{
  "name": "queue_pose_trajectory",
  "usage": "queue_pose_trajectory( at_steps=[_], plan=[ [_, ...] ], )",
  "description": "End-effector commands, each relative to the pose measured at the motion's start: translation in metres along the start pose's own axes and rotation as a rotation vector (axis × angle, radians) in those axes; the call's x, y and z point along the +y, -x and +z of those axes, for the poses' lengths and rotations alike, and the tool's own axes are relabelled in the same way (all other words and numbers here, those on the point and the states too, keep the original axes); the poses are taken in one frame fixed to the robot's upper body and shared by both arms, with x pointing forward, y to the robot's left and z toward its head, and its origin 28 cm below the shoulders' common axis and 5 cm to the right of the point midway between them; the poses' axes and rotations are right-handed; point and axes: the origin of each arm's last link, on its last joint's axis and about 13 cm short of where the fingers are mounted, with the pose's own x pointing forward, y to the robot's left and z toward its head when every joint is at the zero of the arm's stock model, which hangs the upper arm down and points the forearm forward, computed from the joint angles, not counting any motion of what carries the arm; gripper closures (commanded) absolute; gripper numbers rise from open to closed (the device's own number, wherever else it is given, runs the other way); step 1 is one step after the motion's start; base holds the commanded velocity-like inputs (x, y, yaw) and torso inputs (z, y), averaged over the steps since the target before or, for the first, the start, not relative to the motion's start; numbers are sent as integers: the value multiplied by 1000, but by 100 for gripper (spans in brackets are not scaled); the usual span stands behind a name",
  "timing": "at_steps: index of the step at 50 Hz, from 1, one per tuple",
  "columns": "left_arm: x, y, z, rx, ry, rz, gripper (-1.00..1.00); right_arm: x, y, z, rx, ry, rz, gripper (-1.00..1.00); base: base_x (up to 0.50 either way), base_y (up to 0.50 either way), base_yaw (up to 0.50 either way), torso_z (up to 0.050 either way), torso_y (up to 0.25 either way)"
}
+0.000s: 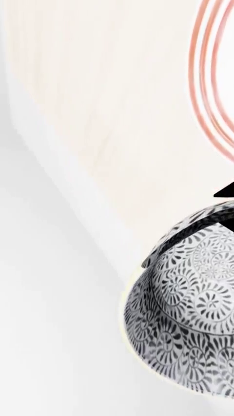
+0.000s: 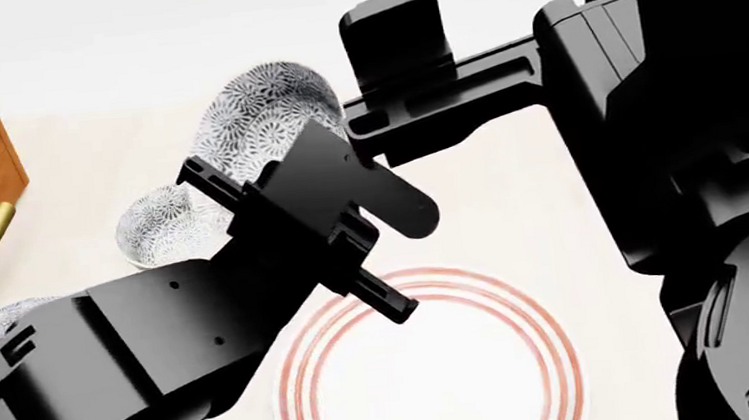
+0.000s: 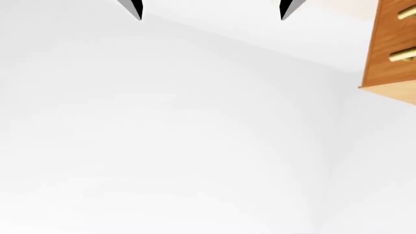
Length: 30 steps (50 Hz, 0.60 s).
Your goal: Put the bowl at the front on the plate.
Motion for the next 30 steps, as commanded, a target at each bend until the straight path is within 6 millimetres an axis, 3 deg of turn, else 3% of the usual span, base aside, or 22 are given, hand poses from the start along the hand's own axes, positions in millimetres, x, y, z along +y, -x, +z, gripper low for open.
queue_pose_trajectory(
  at_steps=[1,18,30],
  plan=[
    [-2,-12,4,-6,-46,32,100,1,0,5,-8,7,17,-100,0,0,0,0,0],
    [-4,-33,4,13,-58,71,100,3,1,9,-17,20,36,-100,0,0,0,0,0],
    [-7,-36,5,39,-58,75,100,3,5,16,-41,32,42,-100,0,0,0,0,1]
  ],
)
